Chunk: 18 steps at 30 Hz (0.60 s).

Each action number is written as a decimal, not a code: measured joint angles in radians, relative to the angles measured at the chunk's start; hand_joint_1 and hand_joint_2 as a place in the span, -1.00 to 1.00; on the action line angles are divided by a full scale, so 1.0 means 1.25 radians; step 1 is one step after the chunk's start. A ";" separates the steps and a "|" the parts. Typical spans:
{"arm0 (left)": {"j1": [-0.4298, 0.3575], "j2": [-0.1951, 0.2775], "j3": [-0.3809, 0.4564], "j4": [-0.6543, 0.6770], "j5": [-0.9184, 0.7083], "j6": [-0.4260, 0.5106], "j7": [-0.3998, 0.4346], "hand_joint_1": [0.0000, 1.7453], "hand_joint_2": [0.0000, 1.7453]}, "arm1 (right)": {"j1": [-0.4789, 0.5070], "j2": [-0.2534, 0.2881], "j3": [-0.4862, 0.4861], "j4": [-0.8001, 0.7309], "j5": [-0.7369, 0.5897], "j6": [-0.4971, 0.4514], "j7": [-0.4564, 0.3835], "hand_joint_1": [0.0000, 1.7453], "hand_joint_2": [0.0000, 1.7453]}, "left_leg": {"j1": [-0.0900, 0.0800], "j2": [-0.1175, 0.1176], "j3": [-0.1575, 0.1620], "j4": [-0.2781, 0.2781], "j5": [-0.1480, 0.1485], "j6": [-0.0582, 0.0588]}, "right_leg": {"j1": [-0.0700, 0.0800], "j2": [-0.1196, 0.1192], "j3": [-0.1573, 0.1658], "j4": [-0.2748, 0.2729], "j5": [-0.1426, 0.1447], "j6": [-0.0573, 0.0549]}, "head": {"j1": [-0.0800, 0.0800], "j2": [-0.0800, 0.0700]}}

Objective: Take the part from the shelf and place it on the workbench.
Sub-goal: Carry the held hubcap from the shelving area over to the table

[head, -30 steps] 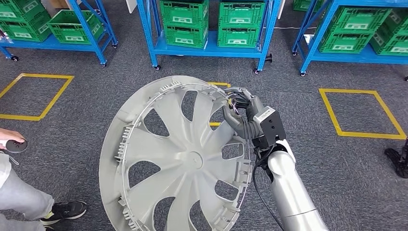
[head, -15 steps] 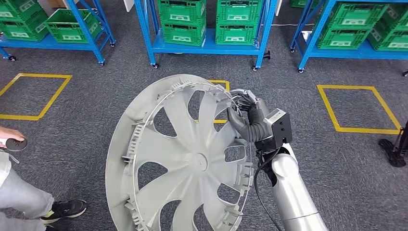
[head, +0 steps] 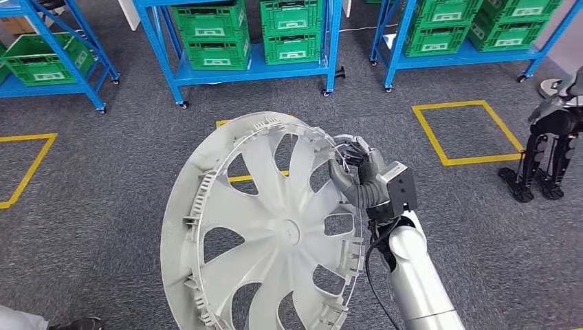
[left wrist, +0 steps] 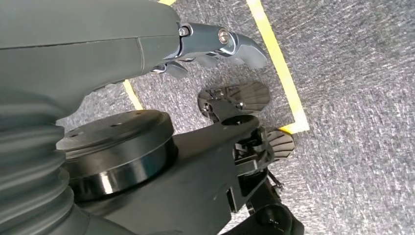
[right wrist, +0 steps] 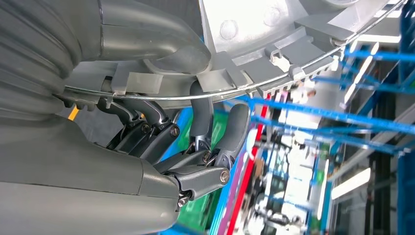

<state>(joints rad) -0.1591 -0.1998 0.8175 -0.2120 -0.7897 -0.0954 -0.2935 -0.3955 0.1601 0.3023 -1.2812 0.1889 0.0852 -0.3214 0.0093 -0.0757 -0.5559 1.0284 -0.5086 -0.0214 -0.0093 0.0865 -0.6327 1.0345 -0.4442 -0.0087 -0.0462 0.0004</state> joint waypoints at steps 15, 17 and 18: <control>0.004 -0.006 0.000 0.000 0.000 -0.001 -0.002 -1.00 1.00 | 0.032 -0.006 -0.016 -0.023 0.051 -0.043 -0.001 1.00 1.00 | -0.005 0.134 -0.004 0.001 0.000 0.013 | 0.000 -0.113 0.011 0.012 -0.019 0.024 | 0.012 0.000; 0.002 -0.006 0.000 0.000 0.001 -0.001 -0.002 -1.00 1.00 | 0.035 -0.007 -0.018 -0.026 0.052 -0.042 -0.001 1.00 1.00 | -0.006 0.147 -0.001 0.000 -0.002 0.004 | 0.003 -0.102 0.009 0.006 -0.019 0.010 | 0.011 0.000; 0.002 -0.007 0.000 0.000 0.002 -0.001 -0.002 -1.00 1.00 | 0.036 -0.007 -0.020 -0.026 0.052 -0.041 -0.001 1.00 1.00 | -0.004 0.148 0.000 0.001 -0.003 -0.001 | 0.001 -0.095 0.008 0.004 -0.017 0.005 | 0.011 0.000</control>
<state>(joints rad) -0.1572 -0.2083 0.8179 -0.2125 -0.7872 -0.0972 -0.2961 -0.3506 0.1508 0.2778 -1.3139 0.2542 0.0338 -0.3221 0.0040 0.1098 -0.5562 1.0290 -0.5123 -0.0231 -0.0076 -0.0316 -0.6225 1.0394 -0.4649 -0.0026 -0.0328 0.0004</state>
